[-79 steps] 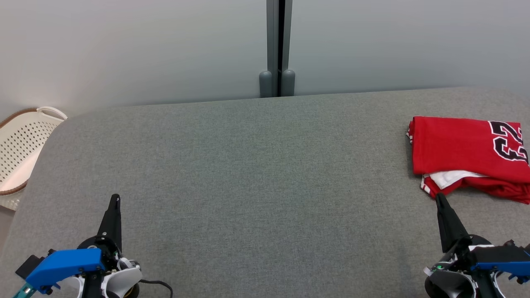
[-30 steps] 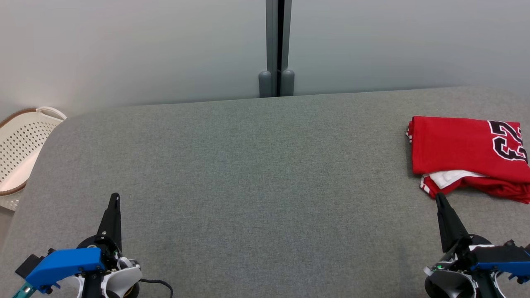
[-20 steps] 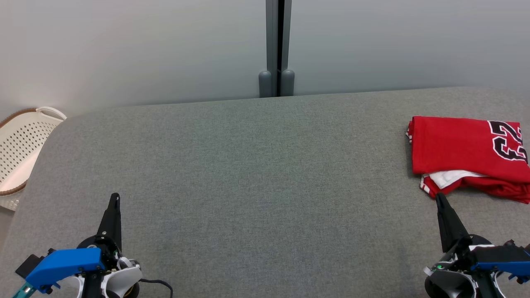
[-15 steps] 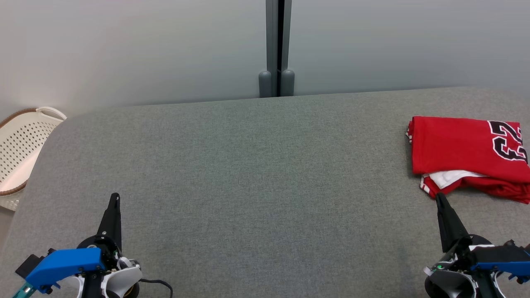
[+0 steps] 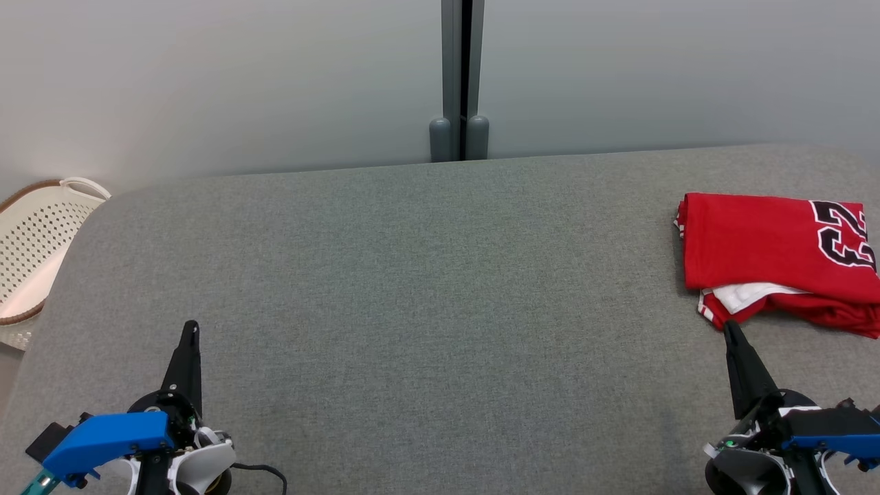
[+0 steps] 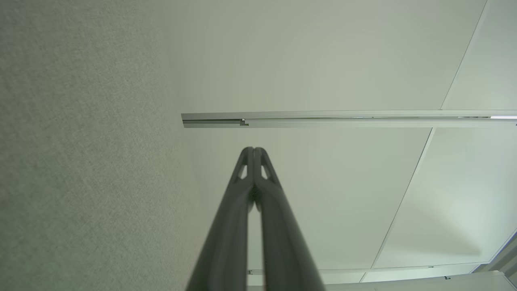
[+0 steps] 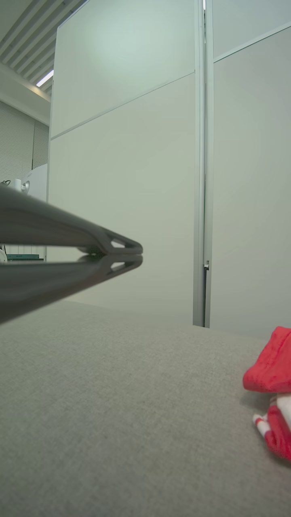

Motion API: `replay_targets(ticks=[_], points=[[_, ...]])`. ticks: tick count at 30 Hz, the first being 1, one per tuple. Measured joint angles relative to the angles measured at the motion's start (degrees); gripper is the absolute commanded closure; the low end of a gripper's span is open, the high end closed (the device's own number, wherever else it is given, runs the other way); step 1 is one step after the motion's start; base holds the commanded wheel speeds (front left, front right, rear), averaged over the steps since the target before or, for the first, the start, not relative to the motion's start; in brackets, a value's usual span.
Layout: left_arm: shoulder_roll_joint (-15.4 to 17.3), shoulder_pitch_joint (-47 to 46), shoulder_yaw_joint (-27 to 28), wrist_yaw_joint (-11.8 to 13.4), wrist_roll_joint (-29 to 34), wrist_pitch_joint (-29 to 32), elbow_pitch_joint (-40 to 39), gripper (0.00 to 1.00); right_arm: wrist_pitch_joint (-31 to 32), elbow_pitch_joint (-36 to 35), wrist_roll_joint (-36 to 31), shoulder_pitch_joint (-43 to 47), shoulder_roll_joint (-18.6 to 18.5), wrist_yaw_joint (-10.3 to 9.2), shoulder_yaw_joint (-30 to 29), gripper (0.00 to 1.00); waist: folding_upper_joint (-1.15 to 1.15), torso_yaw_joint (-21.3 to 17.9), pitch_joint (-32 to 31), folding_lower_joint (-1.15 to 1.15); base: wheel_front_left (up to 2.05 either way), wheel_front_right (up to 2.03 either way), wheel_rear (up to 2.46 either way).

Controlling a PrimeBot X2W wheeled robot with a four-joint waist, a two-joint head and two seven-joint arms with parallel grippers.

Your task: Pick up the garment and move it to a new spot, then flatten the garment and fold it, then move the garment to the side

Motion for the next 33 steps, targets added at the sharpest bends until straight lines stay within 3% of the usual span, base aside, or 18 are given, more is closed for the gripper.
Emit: replay_targets(ticks=[33], points=[[0.0,0.0,0.0,0.0,0.0,0.0,0.0,1.0,0.0,0.0,0.0,0.0,0.0,0.0,0.0,1.0,0.0,0.0,0.0,0.0,0.0,0.0,0.0]])
